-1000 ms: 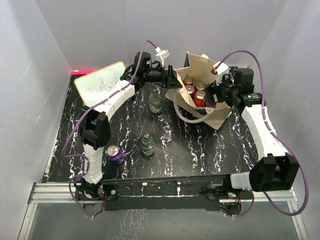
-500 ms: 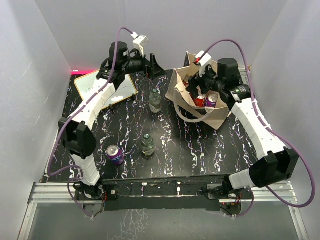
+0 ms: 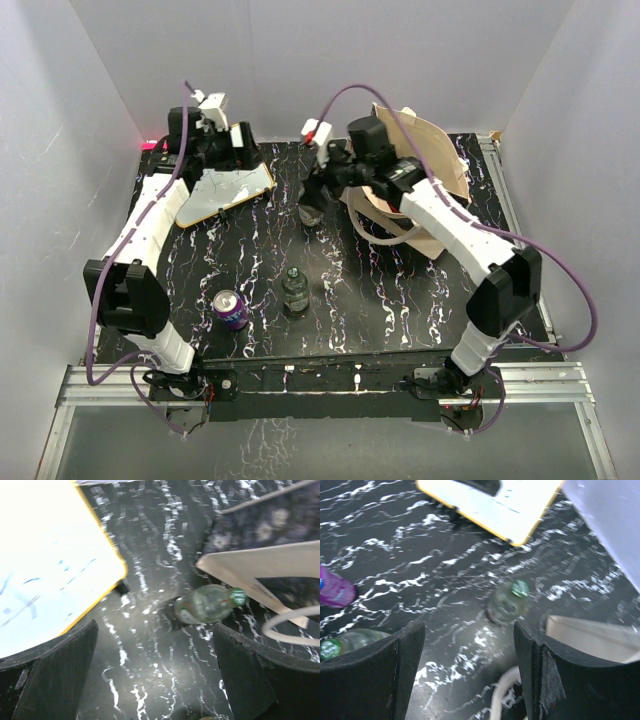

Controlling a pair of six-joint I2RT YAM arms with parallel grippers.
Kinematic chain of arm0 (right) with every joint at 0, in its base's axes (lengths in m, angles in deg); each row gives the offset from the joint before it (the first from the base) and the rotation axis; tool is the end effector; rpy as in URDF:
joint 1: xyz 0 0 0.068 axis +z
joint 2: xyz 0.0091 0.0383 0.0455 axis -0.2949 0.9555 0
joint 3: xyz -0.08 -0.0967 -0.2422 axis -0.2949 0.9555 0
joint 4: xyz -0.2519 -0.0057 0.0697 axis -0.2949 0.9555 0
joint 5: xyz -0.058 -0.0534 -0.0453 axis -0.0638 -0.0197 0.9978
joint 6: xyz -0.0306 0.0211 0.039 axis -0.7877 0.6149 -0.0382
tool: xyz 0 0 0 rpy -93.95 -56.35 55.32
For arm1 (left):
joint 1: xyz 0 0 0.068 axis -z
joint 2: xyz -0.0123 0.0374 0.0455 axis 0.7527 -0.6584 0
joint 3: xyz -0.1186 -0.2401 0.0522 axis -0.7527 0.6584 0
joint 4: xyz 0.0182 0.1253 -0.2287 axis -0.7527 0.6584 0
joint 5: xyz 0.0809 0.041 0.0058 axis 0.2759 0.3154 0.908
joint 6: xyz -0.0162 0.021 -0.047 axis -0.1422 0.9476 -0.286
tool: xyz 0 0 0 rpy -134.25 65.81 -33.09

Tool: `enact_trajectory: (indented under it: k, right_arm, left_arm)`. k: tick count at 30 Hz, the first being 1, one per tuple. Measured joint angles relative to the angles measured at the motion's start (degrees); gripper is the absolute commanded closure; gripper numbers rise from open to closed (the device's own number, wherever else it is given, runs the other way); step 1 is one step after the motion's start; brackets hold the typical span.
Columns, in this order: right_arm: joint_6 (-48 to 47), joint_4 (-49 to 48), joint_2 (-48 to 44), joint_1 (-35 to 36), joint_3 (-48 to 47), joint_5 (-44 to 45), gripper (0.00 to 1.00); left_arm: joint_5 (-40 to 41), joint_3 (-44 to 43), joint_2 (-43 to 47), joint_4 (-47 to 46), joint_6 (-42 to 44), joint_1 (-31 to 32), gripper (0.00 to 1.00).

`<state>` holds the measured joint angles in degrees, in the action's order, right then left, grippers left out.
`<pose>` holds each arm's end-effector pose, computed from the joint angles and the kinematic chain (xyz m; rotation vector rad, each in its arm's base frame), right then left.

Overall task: Place the beverage into the canvas bag
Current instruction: Pick up the drink from the center of the board.

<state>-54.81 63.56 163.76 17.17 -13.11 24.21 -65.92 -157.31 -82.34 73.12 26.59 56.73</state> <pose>0.3107 0.2343 0.3805 -1.2110 1.7175 0.7350 0.3796 -0.0645 0.3784 0.1842 1.9770 -0.5278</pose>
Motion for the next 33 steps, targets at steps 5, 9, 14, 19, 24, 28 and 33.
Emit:
enact_trajectory:
  k: [5,9,14,19,24,28,33]
  right_arm:
    - [-2.2,0.0,5.0,9.0,-2.0,-3.9,0.22]
    - [-3.9,0.1,8.7,15.8,-2.6,-6.5,0.19]
    - [-5.8,1.3,13.4,21.3,-4.5,-8.2,0.12]
    - [-7.8,2.7,18.7,24.5,-7.1,-7.7,0.11]
    - [-9.0,3.7,22.9,26.6,-8.6,-6.2,0.1]
    - [-10.0,4.4,25.6,27.8,-9.8,-4.9,0.11]
    - [-10.4,4.7,27.6,28.8,-10.7,-4.4,0.15]
  left_arm:
    - [4.0,3.8,2.8,3.1,-0.9,-5.6,0.03]
    - [5.7,6.1,5.0,4.6,-1.3,-8.7,0.03]
    - [6.0,9.4,8.0,5.4,-2.8,-9.3,0.03]
    - [5.5,10.4,9.2,5.4,-4.3,-9.5,0.03]
    - [5.0,10.8,10.6,5.2,-5.2,-10.3,0.03]
    - [5.0,11.3,12.2,5.2,-5.4,-10.9,0.03]
    - [4.8,11.7,13.1,4.8,-6.0,-11.6,0.03]
